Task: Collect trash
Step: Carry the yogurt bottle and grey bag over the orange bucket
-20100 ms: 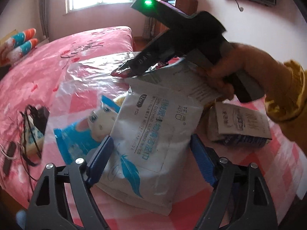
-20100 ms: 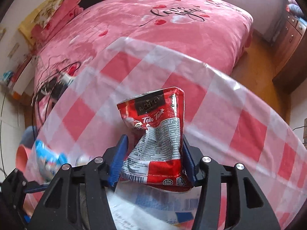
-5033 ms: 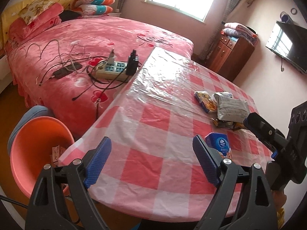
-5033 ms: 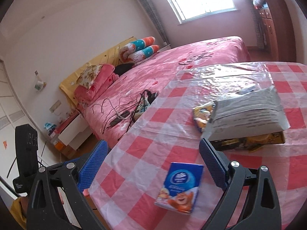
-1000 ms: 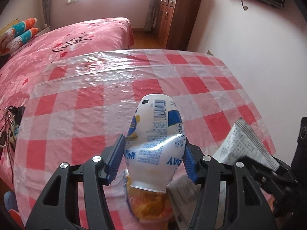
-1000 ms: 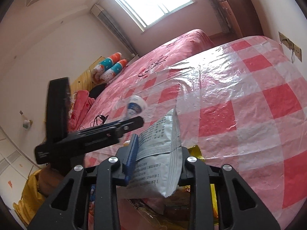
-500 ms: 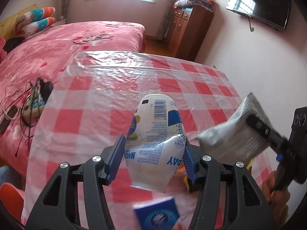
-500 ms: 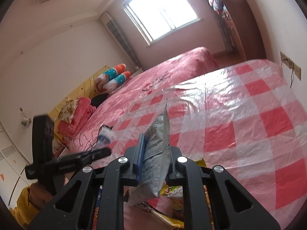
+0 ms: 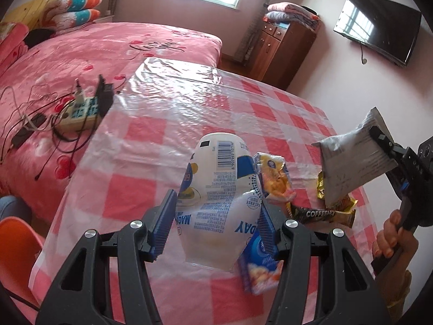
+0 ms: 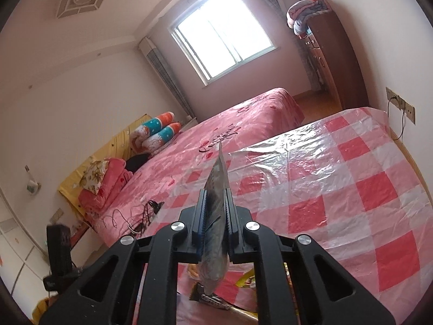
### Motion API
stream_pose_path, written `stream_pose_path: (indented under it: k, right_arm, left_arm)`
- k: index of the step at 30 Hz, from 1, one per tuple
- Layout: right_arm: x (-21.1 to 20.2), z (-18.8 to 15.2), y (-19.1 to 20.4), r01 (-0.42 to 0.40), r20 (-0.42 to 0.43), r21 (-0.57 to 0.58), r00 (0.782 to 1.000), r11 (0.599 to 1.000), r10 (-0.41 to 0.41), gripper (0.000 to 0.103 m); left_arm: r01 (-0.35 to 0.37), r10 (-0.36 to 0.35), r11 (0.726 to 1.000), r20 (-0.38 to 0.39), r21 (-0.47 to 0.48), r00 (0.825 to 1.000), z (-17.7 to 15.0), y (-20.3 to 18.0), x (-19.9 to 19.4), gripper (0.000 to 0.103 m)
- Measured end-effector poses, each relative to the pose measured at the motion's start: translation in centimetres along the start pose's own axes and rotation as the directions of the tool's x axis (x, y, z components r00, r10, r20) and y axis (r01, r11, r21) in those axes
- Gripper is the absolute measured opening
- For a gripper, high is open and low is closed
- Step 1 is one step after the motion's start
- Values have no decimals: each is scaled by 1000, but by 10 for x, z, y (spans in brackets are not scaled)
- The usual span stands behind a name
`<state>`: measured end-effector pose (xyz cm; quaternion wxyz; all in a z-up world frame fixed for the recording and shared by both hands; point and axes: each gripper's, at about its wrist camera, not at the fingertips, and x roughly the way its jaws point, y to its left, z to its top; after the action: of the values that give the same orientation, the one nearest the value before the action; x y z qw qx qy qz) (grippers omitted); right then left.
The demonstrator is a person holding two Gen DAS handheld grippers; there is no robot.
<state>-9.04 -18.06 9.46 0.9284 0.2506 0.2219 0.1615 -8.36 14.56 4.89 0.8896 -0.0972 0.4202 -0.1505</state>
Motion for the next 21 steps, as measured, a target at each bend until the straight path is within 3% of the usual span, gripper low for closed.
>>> stream_pose_path:
  k: [12,17,21]
  right_arm:
    - [18,-10,68,-127,-85,-44,989,991,123,13]
    - [34,-21,108,-208,-153,-49,968,977,198,13]
    - [54,-39,151,-279,-234,-71,938,958,256,13]
  left_arm:
    - [-28,31,996,32,-84,999,-23,47,-37,58]
    - [-53,60,991,54,-123,997,-33,73,-57,58]
    - [-85,100,980,75,-180,992,-44,102,-77,58]
